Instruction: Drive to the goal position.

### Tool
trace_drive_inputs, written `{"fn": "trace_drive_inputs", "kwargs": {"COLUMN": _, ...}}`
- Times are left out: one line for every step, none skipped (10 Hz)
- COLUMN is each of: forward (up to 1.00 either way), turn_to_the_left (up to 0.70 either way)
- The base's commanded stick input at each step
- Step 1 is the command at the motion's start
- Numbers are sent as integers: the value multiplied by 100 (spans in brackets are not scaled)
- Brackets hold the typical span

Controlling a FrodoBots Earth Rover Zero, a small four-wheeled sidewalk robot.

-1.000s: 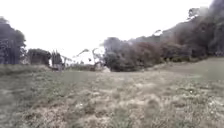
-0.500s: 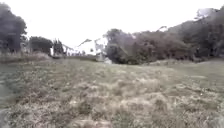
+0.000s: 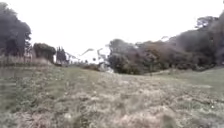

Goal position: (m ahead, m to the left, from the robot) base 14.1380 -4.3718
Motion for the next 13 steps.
{"fn": "trace_drive_inputs", "kwargs": {"forward": 50, "turn_to_the_left": 4}}
{"fn": "trace_drive_inputs", "kwargs": {"forward": 50, "turn_to_the_left": 4}}
{"fn": "trace_drive_inputs", "kwargs": {"forward": 50, "turn_to_the_left": 4}}
{"fn": "trace_drive_inputs", "kwargs": {"forward": 50, "turn_to_the_left": 4}}
{"fn": "trace_drive_inputs", "kwargs": {"forward": 50, "turn_to_the_left": 4}}
{"fn": "trace_drive_inputs", "kwargs": {"forward": 50, "turn_to_the_left": 4}}
{"fn": "trace_drive_inputs", "kwargs": {"forward": 50, "turn_to_the_left": 4}}
{"fn": "trace_drive_inputs", "kwargs": {"forward": 50, "turn_to_the_left": 4}}
{"fn": "trace_drive_inputs", "kwargs": {"forward": 50, "turn_to_the_left": 4}}
{"fn": "trace_drive_inputs", "kwargs": {"forward": 50, "turn_to_the_left": 4}}
{"fn": "trace_drive_inputs", "kwargs": {"forward": 50, "turn_to_the_left": 4}}
{"fn": "trace_drive_inputs", "kwargs": {"forward": 50, "turn_to_the_left": 4}}
{"fn": "trace_drive_inputs", "kwargs": {"forward": 50, "turn_to_the_left": 4}}
